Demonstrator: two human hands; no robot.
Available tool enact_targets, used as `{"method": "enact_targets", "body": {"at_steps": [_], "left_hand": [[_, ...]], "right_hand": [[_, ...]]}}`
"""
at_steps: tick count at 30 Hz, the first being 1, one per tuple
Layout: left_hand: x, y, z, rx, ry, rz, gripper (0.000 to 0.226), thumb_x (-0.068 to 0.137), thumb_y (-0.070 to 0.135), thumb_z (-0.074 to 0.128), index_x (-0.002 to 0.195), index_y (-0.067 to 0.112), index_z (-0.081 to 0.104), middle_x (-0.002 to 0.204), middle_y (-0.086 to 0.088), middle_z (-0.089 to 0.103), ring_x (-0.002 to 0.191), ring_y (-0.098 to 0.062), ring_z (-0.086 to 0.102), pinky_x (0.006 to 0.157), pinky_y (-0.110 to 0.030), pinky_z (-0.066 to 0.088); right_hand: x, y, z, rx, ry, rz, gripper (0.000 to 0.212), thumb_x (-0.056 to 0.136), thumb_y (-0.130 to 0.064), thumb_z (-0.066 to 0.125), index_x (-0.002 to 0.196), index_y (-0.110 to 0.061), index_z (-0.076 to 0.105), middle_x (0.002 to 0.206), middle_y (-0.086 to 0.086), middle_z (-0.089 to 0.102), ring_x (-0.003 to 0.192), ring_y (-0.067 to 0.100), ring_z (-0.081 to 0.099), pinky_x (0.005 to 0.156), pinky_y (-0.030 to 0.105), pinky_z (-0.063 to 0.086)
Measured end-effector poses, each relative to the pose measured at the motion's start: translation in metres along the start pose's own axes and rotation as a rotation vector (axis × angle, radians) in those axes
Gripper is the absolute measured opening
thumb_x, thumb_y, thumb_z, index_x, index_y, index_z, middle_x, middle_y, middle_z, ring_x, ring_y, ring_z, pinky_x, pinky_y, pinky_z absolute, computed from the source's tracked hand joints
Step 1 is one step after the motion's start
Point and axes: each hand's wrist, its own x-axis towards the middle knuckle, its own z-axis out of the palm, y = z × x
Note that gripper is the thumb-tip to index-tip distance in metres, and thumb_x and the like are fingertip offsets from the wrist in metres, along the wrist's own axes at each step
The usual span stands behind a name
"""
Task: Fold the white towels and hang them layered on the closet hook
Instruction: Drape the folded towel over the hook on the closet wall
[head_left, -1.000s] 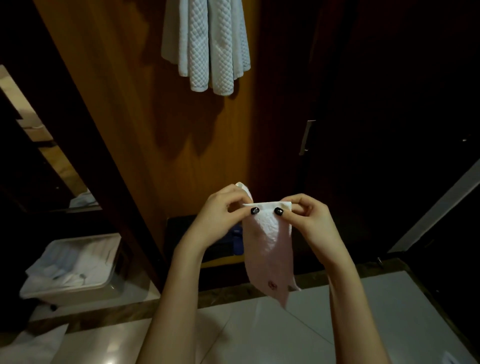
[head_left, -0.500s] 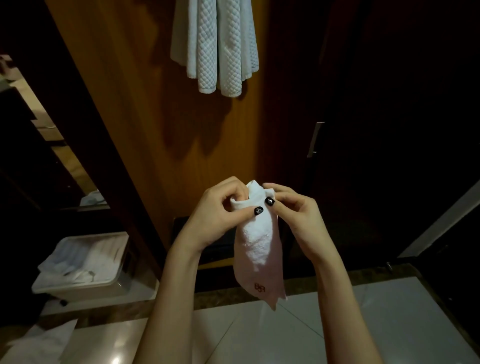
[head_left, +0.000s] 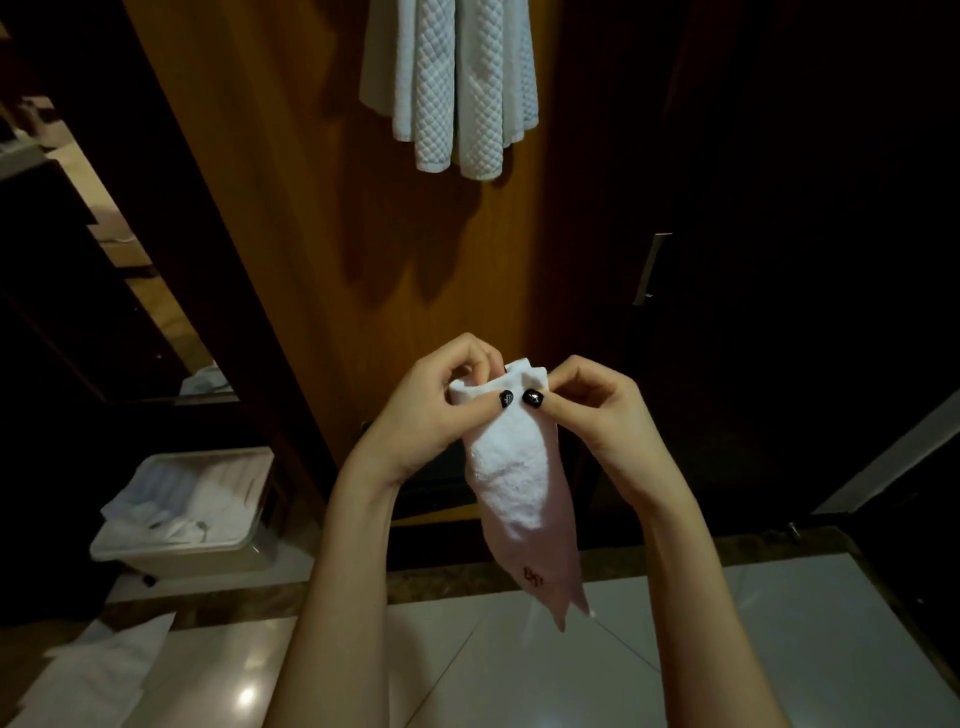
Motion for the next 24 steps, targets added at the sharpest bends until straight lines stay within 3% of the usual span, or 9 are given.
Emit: {"method": "enact_targets", "body": {"at_steps": [5,9,11,13,15,18,21,24], "left_hand": [[-0.005,-0.005,-0.003,-0.03,0.004,-0.051,0.016,0.081,0.012,0.066,0.088,0.019,0.054,0.095,0.008,0.061,0.094,-0.006,0.061,0.077,-0.018,0.048],[-0.004,-0.011,0.0,0.0,0.064,-0.048,0.026,0.084,0.02,0.068,0.105,0.029,0.057,0.109,0.014,0.062,0.112,-0.007,0.059,0.088,-0.026,0.048],[-0.004,-0.013,0.003,-0.032,0.113,-0.046,0.037,0.085,0.022,0.069,0.116,0.037,0.055,0.123,0.01,0.061,0.122,-0.007,0.054,0.094,-0.032,0.047],[-0.006,-0.014,0.005,-0.12,0.104,-0.062,0.05,0.087,0.018,0.068,0.127,0.042,0.053,0.132,0.015,0.058,0.128,-0.005,0.051,0.096,-0.028,0.048],[-0.009,-0.016,0.008,-0.135,0.063,-0.049,0.049,0.089,0.011,0.066,0.125,0.042,0.059,0.132,0.024,0.058,0.128,-0.001,0.05,0.095,-0.019,0.047],[-0.009,-0.016,0.013,-0.108,0.07,-0.042,0.03,0.09,0.004,0.064,0.104,0.028,0.074,0.117,0.01,0.067,0.114,-0.005,0.06,0.086,-0.016,0.049],[-0.003,-0.017,0.019,-0.05,0.195,-0.054,0.031,0.091,0.0,0.061,0.092,0.027,0.075,0.111,-0.004,0.067,0.106,-0.012,0.062,0.083,-0.022,0.05],[0.008,-0.017,0.017,-0.003,0.271,-0.037,0.032,0.093,0.002,0.058,0.094,0.031,0.072,0.107,0.002,0.068,0.106,-0.014,0.062,0.088,-0.03,0.048]], "right_hand": [[-0.003,0.005,0.008,-0.023,0.032,-0.006,0.034,0.079,-0.021,0.072,0.086,0.011,0.062,0.094,0.029,0.063,0.089,0.032,0.064,0.083,0.044,0.052],[-0.004,0.011,0.013,-0.071,0.125,-0.025,0.02,0.085,-0.013,0.071,0.085,0.006,0.064,0.086,0.019,0.065,0.083,0.023,0.064,0.076,0.033,0.054],[-0.003,0.013,0.016,-0.088,0.198,-0.039,0.017,0.087,-0.013,0.071,0.084,0.003,0.066,0.083,0.016,0.065,0.082,0.026,0.064,0.074,0.035,0.054],[0.0,0.013,0.018,-0.075,0.284,-0.055,0.017,0.087,-0.014,0.072,0.08,0.001,0.066,0.078,0.012,0.066,0.078,0.023,0.063,0.071,0.034,0.053],[0.002,0.014,0.017,-0.051,0.353,-0.066,0.017,0.088,-0.014,0.071,0.077,-0.002,0.065,0.073,0.005,0.065,0.074,0.016,0.061,0.069,0.028,0.051],[0.003,0.015,0.019,-0.068,0.402,-0.081,0.015,0.089,-0.015,0.07,0.077,-0.007,0.067,0.071,-0.005,0.065,0.072,0.008,0.062,0.068,0.021,0.051],[0.005,0.014,0.021,-0.065,0.397,-0.078,0.013,0.091,-0.016,0.067,0.083,-0.006,0.07,0.076,0.0,0.067,0.077,0.011,0.064,0.072,0.024,0.053],[0.009,0.013,0.017,-0.065,0.326,-0.072,0.021,0.099,-0.019,0.055,0.104,-0.006,0.071,0.097,0.009,0.071,0.097,0.021,0.067,0.084,0.034,0.054]]}}
